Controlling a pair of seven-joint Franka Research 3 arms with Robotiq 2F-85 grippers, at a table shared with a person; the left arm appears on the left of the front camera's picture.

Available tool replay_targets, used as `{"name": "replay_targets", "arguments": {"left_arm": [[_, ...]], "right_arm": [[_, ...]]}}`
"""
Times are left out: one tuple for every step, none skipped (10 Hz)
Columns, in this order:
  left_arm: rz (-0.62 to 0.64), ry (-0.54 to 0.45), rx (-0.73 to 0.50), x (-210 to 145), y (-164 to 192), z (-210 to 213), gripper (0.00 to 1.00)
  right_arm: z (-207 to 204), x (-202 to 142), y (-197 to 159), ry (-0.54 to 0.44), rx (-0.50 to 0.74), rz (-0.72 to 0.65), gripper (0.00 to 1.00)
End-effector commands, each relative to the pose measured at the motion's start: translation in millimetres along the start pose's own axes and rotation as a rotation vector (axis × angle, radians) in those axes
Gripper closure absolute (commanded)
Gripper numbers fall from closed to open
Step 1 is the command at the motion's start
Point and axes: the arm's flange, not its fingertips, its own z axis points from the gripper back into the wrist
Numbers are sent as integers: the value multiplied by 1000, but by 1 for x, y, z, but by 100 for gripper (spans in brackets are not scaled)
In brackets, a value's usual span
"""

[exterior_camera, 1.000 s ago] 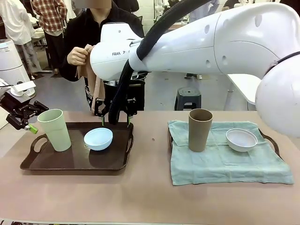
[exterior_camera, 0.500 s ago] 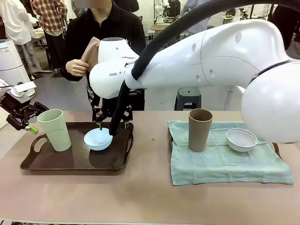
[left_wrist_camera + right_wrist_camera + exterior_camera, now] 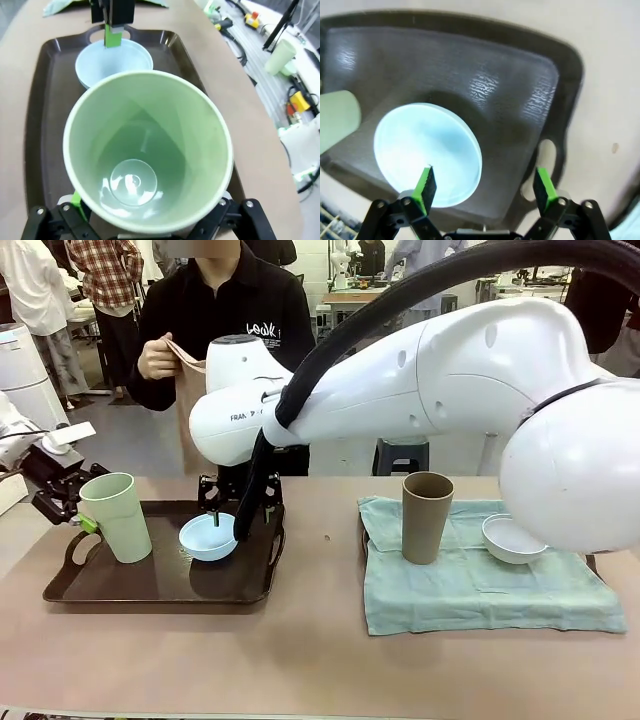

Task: Set up a tray with a mat and arrange the tableware.
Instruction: Pick up the Picnic Bowl and Reusable plastic cup from the Handle tray in front of the human's position and hold them in the air.

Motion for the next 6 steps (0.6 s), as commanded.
{"name": "replay_targets", "arguments": {"left_arm": [[-39, -1, 33, 5, -2, -11, 0], [-43, 0, 24, 5, -1, -14, 0], [-45, -1, 14, 5, 0, -16, 0], [-49, -2, 13, 5, 1, -16, 0], [-51, -13, 11, 4, 2, -16, 54], [-52, -21, 5, 5, 2, -17, 55]], "right_arm": [[-6, 15, 15, -26, -43, 17, 0], [-11, 19, 18, -27, -43, 32, 0], [-16, 23, 19, -30, -44, 40, 0], [-20, 25, 19, -24, -48, 65, 0], [-21, 25, 19, -10, -50, 66, 59], [-22, 26, 19, -4, -46, 63, 59]]}}
